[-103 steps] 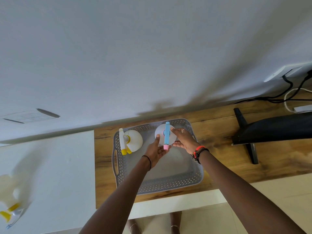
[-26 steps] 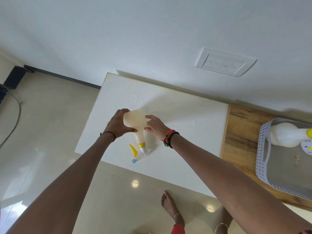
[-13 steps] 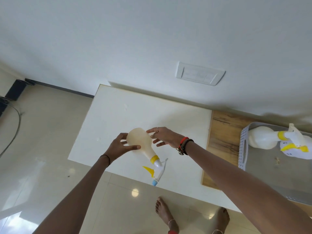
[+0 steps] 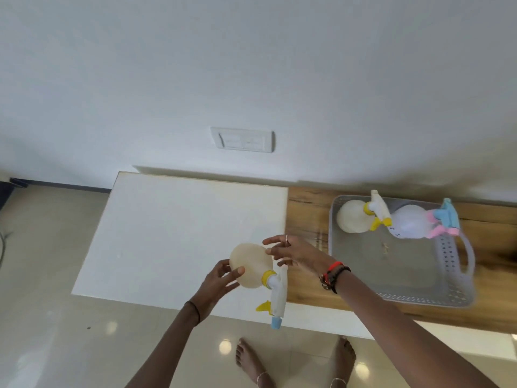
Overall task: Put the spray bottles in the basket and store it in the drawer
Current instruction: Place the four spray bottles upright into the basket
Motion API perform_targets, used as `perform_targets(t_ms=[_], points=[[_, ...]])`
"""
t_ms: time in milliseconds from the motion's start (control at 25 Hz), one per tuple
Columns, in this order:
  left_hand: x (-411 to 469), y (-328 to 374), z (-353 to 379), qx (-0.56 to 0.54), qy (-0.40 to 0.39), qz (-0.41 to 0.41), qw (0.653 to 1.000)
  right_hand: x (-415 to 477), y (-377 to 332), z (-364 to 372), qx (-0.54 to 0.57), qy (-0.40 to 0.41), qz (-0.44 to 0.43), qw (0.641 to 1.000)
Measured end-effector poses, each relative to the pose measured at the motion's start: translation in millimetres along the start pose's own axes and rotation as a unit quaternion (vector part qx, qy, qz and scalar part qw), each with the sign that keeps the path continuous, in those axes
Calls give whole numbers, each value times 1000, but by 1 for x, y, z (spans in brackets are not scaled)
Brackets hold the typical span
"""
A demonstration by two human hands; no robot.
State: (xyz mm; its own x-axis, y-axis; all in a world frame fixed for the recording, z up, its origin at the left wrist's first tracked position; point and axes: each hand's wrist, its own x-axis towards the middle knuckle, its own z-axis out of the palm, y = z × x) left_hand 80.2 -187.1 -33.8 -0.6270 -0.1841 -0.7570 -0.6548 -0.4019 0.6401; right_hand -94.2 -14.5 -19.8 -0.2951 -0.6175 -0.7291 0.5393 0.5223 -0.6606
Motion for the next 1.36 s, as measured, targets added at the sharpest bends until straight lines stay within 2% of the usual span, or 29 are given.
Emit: perform_targets(t_ms=[160,240,400,520,640,840,1120,1360], points=[[0,-9,76,-34,-50,-34,998,-54,40,-50,135,-6,91,987],[4,-11,113,-43,-72,-58,995,-78,56,-68,203,-10,109,973],[11,-10,179,-21,-111,-94,989,-112,76,-101,318,37,68,945],[18,-5,213,-4,-114,-80,990,-125,85,-125,368,84,51,925],[27,3,240,30,-87,-36,995,-132,91,-144,388,128,38,912],[44,5,271,75,-40,-1,996,-120,105,-163,422,141,47,895],[71,-8,289,1,15,-67,998,-85,123,-178,402,146,77,901],[80,-16,292,26,51,-78,995,-76,125,-180,362,148,70,918]])
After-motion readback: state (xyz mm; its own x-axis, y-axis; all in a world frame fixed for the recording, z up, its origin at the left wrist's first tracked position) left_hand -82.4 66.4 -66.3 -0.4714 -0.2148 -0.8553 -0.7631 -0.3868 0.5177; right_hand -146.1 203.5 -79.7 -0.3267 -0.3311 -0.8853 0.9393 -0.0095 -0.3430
